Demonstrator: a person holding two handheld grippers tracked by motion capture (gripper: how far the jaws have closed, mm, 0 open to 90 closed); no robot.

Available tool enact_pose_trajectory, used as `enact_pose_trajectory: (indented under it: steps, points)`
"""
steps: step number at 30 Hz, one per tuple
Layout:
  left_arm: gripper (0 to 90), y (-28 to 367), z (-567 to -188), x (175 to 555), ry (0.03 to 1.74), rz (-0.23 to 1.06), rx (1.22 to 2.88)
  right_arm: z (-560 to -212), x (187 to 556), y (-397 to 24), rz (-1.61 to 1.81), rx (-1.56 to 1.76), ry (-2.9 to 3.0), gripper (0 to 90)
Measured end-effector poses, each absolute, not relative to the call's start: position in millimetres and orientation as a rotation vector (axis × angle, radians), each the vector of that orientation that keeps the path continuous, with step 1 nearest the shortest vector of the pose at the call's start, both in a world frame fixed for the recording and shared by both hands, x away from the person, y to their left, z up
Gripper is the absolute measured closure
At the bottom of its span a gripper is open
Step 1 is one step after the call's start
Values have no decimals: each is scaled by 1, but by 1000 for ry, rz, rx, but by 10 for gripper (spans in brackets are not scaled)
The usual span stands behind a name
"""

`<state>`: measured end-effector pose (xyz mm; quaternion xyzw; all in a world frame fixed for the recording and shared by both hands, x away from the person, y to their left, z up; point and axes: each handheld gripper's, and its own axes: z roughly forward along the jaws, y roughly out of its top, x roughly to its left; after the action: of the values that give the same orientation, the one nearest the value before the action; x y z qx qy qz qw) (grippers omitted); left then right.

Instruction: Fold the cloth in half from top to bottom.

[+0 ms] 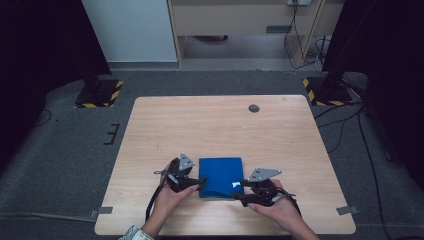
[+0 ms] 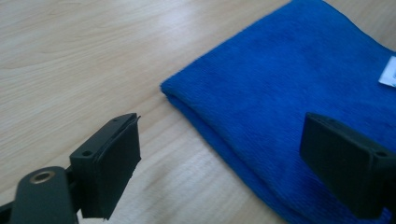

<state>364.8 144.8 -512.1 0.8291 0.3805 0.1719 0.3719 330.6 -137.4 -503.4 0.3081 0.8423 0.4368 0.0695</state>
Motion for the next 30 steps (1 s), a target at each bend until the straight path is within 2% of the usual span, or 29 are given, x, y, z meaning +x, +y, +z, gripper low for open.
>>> enact_pose_trajectory:
  steps: [14,20,22,27,30]
  points:
    - [106,141,-519,357,956,467,2196,-521,344,-130,1150,915,2492,290]
    - [60,149,-510,361,995,480,2098,-515,350,-131,1179,923,2446,195]
    - [55,152,-508,363,1011,483,2073,-511,356,-131,1205,930,2413,138]
    - [48,160,-507,369,1054,480,2042,-507,366,-131,1226,946,2395,80]
    - [47,165,-507,372,1067,478,2036,-505,370,-132,1227,954,2381,81]
